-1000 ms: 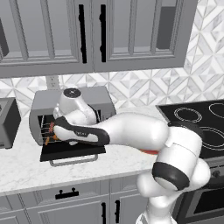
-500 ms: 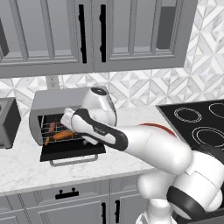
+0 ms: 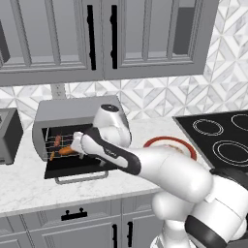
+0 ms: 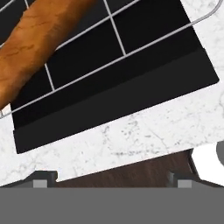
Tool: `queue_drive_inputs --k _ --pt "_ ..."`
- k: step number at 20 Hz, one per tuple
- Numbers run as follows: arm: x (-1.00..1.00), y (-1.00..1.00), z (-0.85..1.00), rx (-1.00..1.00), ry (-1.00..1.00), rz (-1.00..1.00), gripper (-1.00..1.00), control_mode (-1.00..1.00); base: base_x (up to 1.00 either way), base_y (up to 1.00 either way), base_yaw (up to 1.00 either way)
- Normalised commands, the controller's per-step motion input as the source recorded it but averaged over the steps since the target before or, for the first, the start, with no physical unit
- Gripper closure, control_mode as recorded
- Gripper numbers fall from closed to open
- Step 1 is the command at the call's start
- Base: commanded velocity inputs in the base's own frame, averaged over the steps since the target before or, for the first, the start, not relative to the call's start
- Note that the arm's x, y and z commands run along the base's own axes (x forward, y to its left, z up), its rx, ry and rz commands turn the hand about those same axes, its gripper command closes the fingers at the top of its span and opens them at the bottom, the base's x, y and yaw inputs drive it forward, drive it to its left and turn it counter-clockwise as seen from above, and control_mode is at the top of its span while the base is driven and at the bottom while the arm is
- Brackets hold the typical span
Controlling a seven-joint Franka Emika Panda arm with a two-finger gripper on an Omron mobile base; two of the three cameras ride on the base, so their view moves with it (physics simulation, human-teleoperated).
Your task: Pick up the kebab skewer and baguette bread, and place them inside the toaster oven. Close the toaster oven door and start by setting the timer.
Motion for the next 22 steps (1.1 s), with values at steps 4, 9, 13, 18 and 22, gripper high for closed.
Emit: queue_drive_inputs --k 4,9,13,18,22 --pt "0.10 -0.01 -0.24 -0.14 0.00 0.00 -1.00 -1.00 0.00 0.00 0.00" --pt "0.25 -0.01 -0.18 -0.09 0.00 0.00 -1.00 -1.00 0.00 0.00 0.00" --pt "0.21 0.00 -0.27 -0.08 0.00 0.00 -1.00 -1.00 0.00 0.00 0.00" --pt "0.09 0.00 -0.18 -0.04 0.00 0.00 -1.00 -1.00 0.00 0.00 0.00" --pt "0.15 0.00 -0.09 -0.03 0.00 0.00 -1.00 -1.00 0.00 0.00 0.00"
